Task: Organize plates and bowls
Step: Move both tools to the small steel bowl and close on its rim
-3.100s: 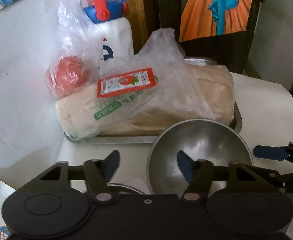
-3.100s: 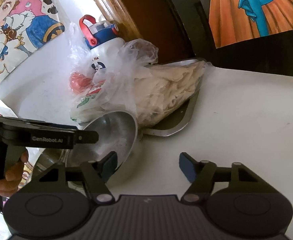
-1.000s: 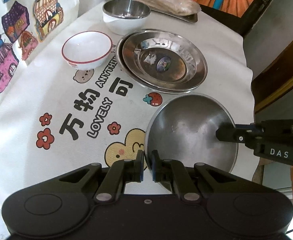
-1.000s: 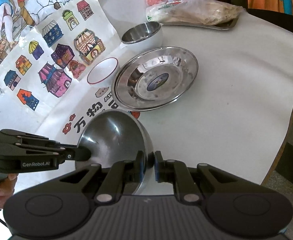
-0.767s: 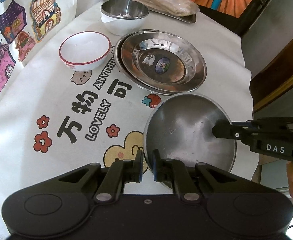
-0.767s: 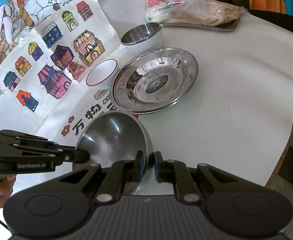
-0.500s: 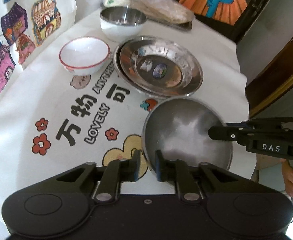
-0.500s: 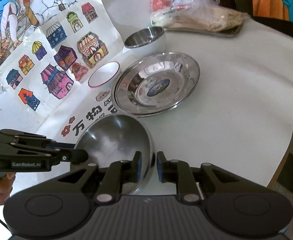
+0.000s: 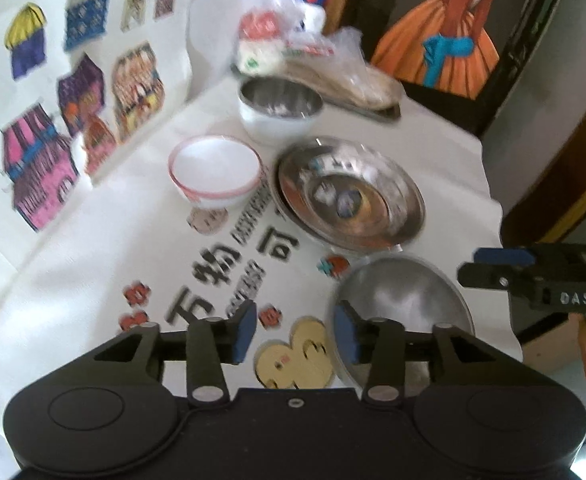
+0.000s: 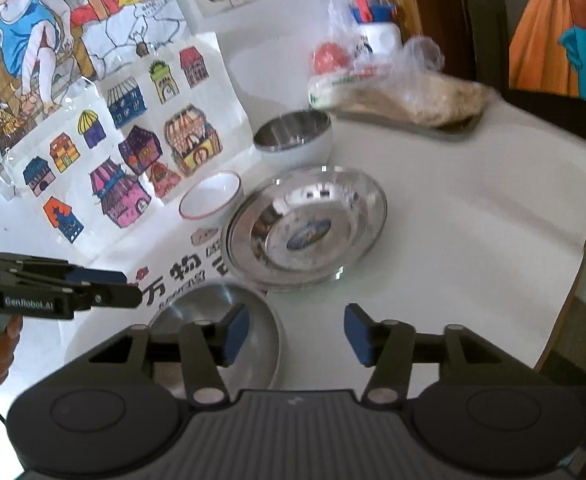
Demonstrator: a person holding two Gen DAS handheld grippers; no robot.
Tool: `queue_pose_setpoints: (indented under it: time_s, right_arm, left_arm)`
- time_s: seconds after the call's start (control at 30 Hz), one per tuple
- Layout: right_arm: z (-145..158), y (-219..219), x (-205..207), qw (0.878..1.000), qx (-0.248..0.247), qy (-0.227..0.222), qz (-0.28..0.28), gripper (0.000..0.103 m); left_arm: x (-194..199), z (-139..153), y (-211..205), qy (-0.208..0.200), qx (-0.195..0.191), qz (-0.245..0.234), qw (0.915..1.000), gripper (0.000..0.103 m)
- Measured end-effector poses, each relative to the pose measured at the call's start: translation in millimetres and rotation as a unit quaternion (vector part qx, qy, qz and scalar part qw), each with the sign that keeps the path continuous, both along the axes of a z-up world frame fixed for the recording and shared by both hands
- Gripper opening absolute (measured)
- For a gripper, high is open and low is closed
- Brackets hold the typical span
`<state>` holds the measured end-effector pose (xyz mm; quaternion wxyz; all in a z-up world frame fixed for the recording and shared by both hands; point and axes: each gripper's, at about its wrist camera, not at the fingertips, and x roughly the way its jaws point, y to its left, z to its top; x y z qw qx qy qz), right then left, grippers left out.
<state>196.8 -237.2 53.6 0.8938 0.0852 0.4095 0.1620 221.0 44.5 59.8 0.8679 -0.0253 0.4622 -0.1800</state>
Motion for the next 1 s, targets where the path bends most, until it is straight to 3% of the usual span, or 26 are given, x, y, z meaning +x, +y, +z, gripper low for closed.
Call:
queue_pose_setpoints:
  time_s: [0.3, 0.67, 0.77, 1.0]
  right_arm:
    - [25, 3, 31, 0.998, -0.033, -0.061, 0.002, 0.084]
    - [48, -21, 118, 0.991, 0.003, -0.132, -0.018, 0.095]
    - [43, -28, 154, 0.992, 0.028, -0.123, -0.025, 0.096]
    - [-9, -38, 237, 0.991, 0.125, -0.032, -0.046, 0.095]
  left_arm:
    - [38, 20, -1, -0.076, 0.015, 0.044, 0.9961, 0.078]
    - [107, 25, -8, -0.105, -0.001, 0.080, 0.9913, 0.089]
    - [130, 21, -9, -0.098, -0.013, 0.094, 0.9906, 0.089]
    - [185, -1, -16, -0.064, -0.024, 0.120, 0.9904, 0.089]
